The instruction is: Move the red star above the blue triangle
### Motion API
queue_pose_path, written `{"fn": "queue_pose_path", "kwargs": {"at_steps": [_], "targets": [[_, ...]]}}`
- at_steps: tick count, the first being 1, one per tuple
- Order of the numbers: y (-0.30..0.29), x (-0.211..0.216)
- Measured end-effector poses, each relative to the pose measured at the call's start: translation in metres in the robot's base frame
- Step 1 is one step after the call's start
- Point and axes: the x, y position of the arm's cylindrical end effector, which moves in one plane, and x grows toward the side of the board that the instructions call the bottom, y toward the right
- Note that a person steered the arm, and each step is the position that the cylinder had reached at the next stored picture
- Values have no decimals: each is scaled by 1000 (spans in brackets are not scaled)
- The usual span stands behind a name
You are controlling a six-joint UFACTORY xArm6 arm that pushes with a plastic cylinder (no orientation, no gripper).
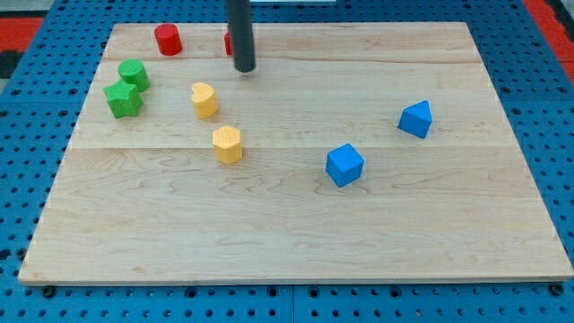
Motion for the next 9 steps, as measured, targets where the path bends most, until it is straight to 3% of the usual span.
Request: {"fn": "queue_pose_path", "kwargs": {"at_steps": [1,3,6,9], "targets": [[45,-16],[41,-91],[-39,-92],[-43,-88]]}}
